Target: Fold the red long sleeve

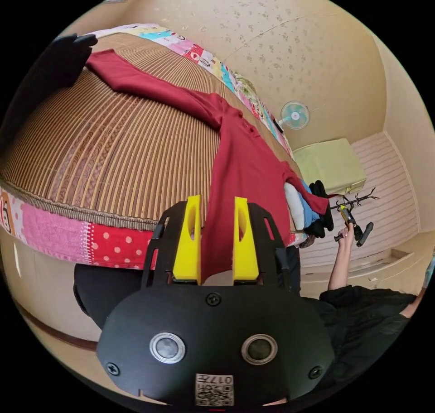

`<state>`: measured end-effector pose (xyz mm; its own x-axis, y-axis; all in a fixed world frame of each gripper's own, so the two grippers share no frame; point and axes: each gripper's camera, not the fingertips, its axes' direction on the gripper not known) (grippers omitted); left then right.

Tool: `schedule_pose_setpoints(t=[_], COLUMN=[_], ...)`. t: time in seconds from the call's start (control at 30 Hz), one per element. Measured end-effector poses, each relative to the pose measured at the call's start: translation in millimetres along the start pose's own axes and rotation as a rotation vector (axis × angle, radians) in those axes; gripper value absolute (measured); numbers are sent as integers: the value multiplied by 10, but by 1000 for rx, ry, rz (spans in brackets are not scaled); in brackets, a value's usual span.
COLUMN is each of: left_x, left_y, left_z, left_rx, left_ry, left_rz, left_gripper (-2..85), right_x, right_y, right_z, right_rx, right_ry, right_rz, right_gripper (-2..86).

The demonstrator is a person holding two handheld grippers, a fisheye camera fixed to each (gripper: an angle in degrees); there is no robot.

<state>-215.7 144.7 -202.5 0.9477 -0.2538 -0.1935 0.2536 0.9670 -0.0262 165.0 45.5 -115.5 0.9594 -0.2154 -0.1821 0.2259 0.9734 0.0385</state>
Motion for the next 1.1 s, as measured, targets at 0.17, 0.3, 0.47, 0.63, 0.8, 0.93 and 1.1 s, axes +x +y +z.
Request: schedule_pose_setpoints(t=[0.17, 0.3, 0.47, 0.63, 0.8, 0.93, 1.1], left_x=[13, 62, 347, 209, 64, 147, 63], left_y=[200, 453, 985, 1138, 954, 923, 975], left_z=[320, 313, 342, -153, -444, -540, -587], left_rx=[-31, -170, -286, -81, 12, 39, 25], left_ry=[-48, -92, -259, -201, -73, -86, -82], left_rz=[-6, 1, 129, 12, -35, -20, -55], left_gripper=[44, 35, 39, 48, 52, 52, 53], right_x=[-1006, -1065, -709, 853, 2405, 2895, 3063], right_y=[896, 1476, 1575, 944, 491, 543, 635], right_z=[948, 863, 478, -12, 70, 248, 400], right_rx=[-304, -324, -473, -154, 86, 120, 124], right_ry=[-252, -133, -191, -381, -336, -261, -283], right_rz=[-354, -418, -399, 119, 563, 776, 901], right_gripper=[99, 53, 27, 49, 87, 103, 56])
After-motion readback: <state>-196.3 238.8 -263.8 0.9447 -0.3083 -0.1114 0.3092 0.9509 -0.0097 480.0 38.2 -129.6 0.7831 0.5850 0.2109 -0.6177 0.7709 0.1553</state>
